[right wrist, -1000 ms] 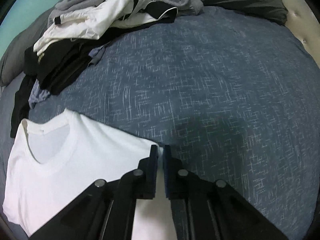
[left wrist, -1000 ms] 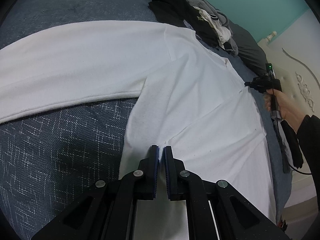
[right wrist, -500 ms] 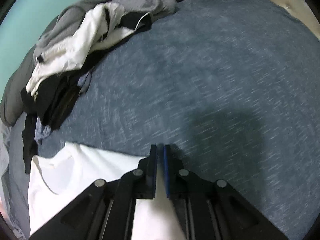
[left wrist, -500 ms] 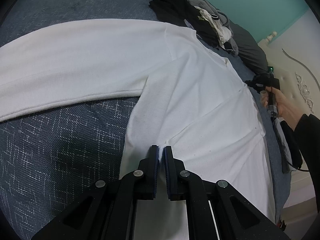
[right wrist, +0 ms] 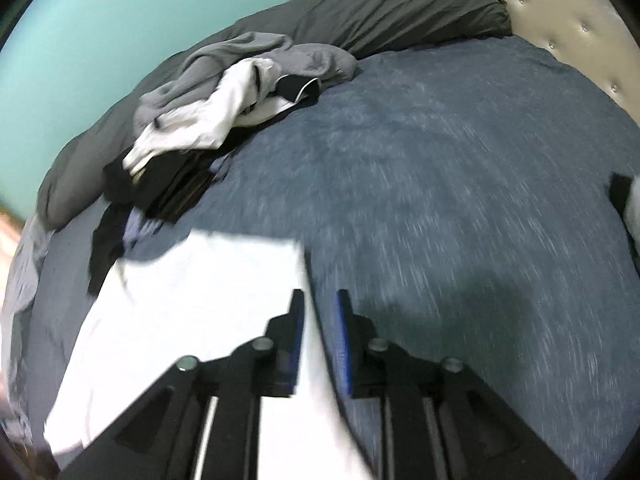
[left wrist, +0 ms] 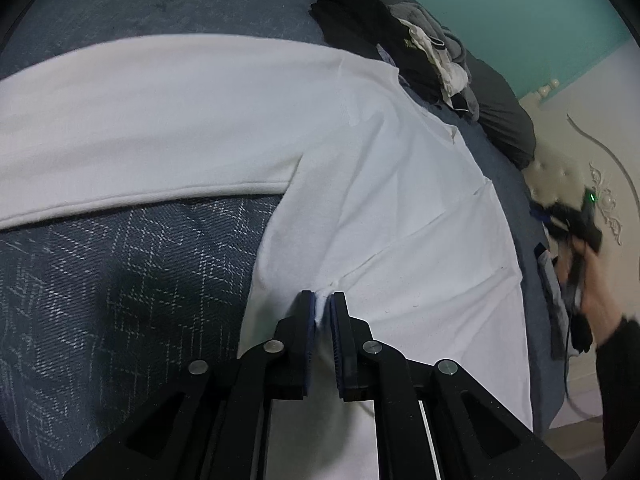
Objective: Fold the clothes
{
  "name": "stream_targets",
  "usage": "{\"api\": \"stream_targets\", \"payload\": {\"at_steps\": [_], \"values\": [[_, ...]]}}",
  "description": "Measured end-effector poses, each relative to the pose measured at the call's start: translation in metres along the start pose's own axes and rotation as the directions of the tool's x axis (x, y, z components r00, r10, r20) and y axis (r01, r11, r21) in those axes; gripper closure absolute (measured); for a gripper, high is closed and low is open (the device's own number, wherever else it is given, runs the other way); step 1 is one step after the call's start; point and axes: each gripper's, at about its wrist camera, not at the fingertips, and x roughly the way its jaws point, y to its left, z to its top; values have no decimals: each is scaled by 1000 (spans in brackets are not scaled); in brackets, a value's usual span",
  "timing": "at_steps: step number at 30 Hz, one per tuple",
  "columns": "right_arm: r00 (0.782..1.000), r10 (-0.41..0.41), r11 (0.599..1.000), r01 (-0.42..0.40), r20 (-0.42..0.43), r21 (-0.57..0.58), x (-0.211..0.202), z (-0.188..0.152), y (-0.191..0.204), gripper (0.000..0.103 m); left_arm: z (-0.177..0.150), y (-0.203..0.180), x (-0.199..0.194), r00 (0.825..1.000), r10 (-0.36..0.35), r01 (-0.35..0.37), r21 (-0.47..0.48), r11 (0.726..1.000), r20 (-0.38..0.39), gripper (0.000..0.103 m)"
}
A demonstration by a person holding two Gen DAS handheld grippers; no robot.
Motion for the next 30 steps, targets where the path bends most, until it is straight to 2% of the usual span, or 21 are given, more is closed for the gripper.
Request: {"api": "stream_targets", "payload": {"at_steps": [4, 9, 12, 16, 24, 30], "values": [[995, 94, 995, -93, -23, 23, -25, -56, 4, 78, -1, -2, -12, 1000, -2, 2, -11, 1000, 26, 86], [980, 188, 982, -187, -64, 23, -42, -127, 30, 78, -5, -4, -26, 999, -7, 7, -5, 1000, 46, 85], [972, 212, 977, -211, -100, 23, -44, -164, 49, 78, -7, -2, -29, 999, -6, 6, 1, 1000, 45, 85], [949, 275, 961, -273, -154, 35, -49, -210, 84, 78, -10, 0, -34, 999, -6, 5, 8, 1000, 42, 84], [877, 394, 917, -395, -275, 55, -38, -264, 170, 78, -15, 8, -44, 999, -6, 5, 19, 1000, 39, 84], [847, 408, 906, -421, -341, 39, -27, -291, 218, 78, -14, 20, -59, 998, 2, -3, 21, 1000, 58, 84]]}}
